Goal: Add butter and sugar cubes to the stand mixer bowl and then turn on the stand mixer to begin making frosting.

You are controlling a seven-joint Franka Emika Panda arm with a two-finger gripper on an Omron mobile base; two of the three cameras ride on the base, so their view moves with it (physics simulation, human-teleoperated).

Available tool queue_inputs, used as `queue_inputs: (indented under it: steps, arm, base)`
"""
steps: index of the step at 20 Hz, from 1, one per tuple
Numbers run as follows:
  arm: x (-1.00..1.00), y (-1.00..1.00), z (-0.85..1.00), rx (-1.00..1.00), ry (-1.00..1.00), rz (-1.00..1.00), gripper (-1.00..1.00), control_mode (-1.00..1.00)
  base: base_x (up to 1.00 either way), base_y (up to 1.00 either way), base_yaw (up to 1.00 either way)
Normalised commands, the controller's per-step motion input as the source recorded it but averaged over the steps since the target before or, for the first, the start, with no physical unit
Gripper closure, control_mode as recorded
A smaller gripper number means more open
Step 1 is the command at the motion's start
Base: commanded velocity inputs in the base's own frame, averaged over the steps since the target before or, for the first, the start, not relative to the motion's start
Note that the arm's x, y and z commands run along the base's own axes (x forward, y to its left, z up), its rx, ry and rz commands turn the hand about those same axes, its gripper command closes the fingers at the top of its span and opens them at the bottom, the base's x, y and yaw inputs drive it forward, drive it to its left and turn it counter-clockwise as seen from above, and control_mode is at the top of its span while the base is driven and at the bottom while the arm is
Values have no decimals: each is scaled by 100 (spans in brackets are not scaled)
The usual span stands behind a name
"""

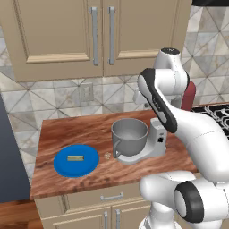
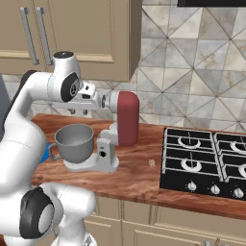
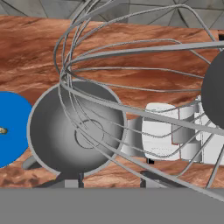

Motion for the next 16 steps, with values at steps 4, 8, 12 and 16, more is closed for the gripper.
queue_inputs:
  steps: [4, 8, 12, 16]
  arm:
    - [0, 0, 0, 0, 0, 0, -100, 100]
    - [0, 0, 0, 0, 0, 0, -100, 100]
    - [0, 0, 0, 0, 0, 0, -100, 100]
    - [0, 0, 0, 0, 0, 0, -100, 100]
  base:
    - [0, 0, 0]
    - [0, 0, 0]
    - [-12, 0, 0]
    - [-34, 0, 0]
